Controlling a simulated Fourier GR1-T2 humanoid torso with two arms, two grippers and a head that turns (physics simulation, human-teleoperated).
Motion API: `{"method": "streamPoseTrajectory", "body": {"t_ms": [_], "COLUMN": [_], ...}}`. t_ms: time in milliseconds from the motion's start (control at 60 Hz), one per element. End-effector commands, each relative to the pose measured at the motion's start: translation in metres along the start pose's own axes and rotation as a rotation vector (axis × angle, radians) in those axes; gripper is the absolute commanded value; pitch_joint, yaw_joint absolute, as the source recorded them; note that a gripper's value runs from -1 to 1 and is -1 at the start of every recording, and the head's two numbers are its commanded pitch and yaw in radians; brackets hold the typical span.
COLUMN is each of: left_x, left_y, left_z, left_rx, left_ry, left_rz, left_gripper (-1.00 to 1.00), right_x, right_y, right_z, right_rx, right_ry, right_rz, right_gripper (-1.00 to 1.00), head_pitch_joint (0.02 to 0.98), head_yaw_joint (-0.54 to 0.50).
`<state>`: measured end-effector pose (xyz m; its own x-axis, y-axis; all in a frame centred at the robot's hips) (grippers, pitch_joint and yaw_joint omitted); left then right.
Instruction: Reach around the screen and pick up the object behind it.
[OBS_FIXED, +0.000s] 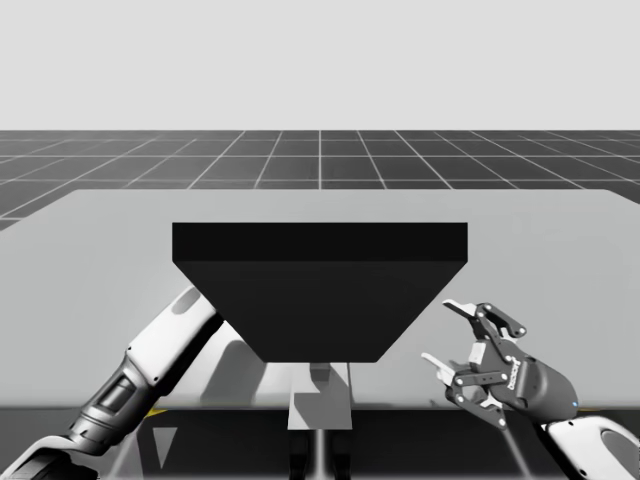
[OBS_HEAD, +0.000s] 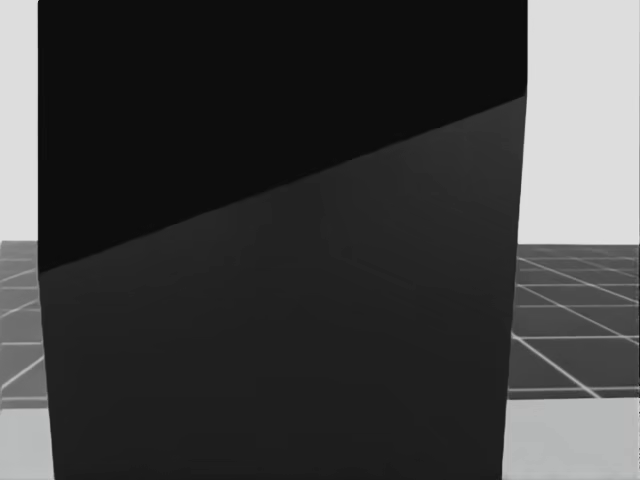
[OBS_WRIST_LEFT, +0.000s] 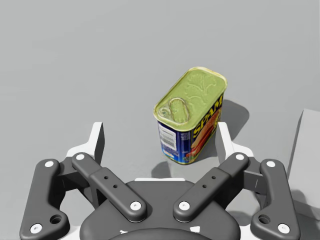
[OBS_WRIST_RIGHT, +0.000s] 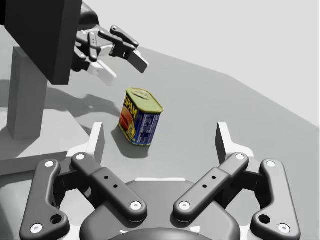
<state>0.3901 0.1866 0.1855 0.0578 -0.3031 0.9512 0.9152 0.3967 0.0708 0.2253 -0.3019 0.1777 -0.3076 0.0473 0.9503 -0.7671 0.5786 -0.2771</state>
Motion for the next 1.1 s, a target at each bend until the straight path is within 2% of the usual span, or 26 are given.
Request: {"method": "streamPoseTrajectory", "body": {"t_ms": [17,167,350,550,733,850,867,900,917,933,950,967,983,1017,1100], "left_x": [-0.003,-0.001,0.000,-0.009,-0.014,-0.018,-0.018,-0.020,-0.021,-0.021,-0.022,-0.023,-0.023,-0.025,-0.026], "left_y": [-0.003,-0.005,-0.011,-0.013,-0.014,-0.014,-0.014,-0.015,-0.015,-0.015,-0.015,-0.015,-0.015,-0.015,-0.016], "left_z": [-0.017,-0.036,-0.052,-0.061,-0.071,-0.077,-0.077,-0.078,-0.078,-0.078,-0.078,-0.078,-0.077,-0.076,-0.071], "left_rx": [-0.115,-0.151,-0.201,-0.245,-0.283,-0.307,-0.306,-0.309,-0.310,-0.311,-0.313,-0.313,-0.314,-0.315,-0.309], "left_ry": [0.025,0.050,0.084,0.097,0.112,0.136,0.137,0.135,0.136,0.137,0.142,0.143,0.144,0.145,0.148], "left_rz": [-0.001,-0.019,-0.023,-0.005,-0.029,-0.026,-0.026,-0.014,-0.014,-0.016,-0.014,-0.013,-0.013,-0.013,-0.021], "left_gripper": [-1.00,-1.00,-1.00,-1.00,-1.00,-1.00,-0.94,-0.44,-0.32,-0.09,0.82,0.82,0.92,1.00,1.00], "right_x": [-0.003,-0.005,-0.007,-0.010,-0.012,-0.014,-0.014,-0.014,-0.014,-0.014,-0.015,-0.015,-0.015,-0.015,-0.014], "right_y": [0.001,0.002,0.002,0.003,0.004,0.005,0.005,0.005,0.005,0.005,0.005,0.005,0.005,0.005,0.005], "right_z": [-0.001,-0.003,-0.003,-0.003,-0.005,-0.006,-0.006,-0.005,-0.005,-0.005,-0.005,-0.005,-0.005,-0.005,-0.005], "right_rx": [0.003,0.004,0.007,0.006,0.006,0.009,0.009,0.009,0.009,0.009,0.009,0.009,0.009,0.009,0.007], "right_ry": [0.003,0.011,0.015,0.021,0.029,0.034,0.034,0.036,0.036,0.036,0.037,0.037,0.037,0.037,0.036], "right_rz": [0.000,0.003,0.004,0.009,0.016,0.018,0.019,0.020,0.020,0.020,0.020,0.020,0.021,0.022,0.022], "right_gripper": [-1.00,-1.00,-1.00,-1.00,-1.00,-1.00,-1.00,-1.00,-1.00,-1.00,-1.00,-1.00,-1.00,-1.00,-1.00], "head_pitch_joint": [0.146,0.153,0.161,0.170,0.173,0.174,0.174,0.174,0.174,0.174,0.175,0.175,0.175,0.175,0.174], "head_yaw_joint": [-0.05,-0.06,-0.06,-0.07,-0.07,-0.07,-0.07,-0.08,-0.08,-0.08,-0.08,-0.08,-0.08,-0.08,-0.08]}}
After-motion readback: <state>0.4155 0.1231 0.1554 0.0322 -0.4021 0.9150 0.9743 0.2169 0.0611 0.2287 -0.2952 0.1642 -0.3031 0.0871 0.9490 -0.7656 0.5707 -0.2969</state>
